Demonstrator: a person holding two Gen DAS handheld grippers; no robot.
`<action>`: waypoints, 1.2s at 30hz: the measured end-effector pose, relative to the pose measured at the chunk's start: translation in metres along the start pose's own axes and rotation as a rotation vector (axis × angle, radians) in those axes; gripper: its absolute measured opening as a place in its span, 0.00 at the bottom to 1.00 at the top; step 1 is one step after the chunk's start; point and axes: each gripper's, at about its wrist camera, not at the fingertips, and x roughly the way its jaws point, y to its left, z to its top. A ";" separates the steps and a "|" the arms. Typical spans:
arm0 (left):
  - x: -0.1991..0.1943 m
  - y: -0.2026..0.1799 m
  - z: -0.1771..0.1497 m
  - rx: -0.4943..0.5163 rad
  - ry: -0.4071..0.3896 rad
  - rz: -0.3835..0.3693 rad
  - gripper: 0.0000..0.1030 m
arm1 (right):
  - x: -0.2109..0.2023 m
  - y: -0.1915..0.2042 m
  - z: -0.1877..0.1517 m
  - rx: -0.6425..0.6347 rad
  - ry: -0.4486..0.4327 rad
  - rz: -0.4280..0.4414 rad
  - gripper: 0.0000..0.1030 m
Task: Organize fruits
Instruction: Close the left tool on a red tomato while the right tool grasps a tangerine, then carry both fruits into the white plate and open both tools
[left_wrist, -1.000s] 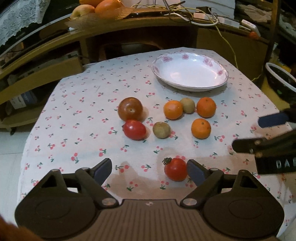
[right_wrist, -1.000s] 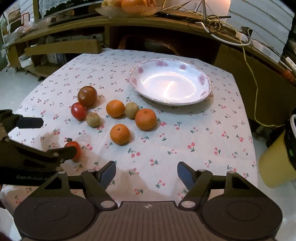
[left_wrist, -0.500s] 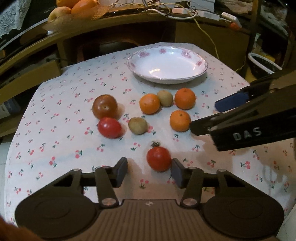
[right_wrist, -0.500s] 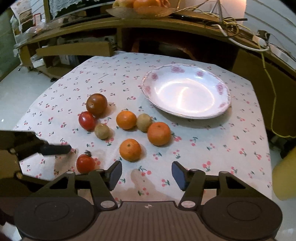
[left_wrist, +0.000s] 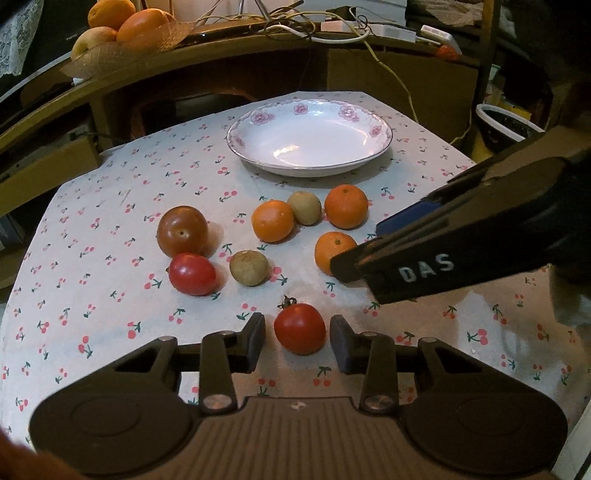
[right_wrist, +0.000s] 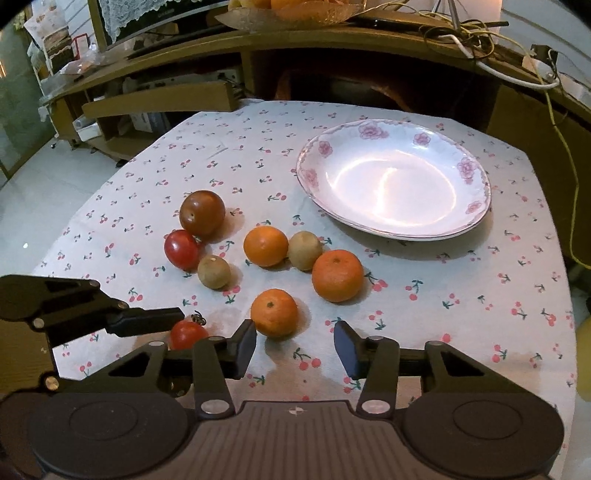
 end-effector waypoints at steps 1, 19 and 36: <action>0.000 0.000 0.000 0.002 -0.002 0.000 0.42 | 0.001 0.000 0.001 0.004 0.001 0.005 0.45; 0.001 0.001 0.004 0.014 0.007 -0.017 0.33 | 0.010 0.000 0.006 -0.008 0.035 0.038 0.29; -0.002 0.019 0.053 -0.030 -0.100 -0.004 0.33 | -0.011 -0.019 0.024 0.052 -0.062 0.011 0.29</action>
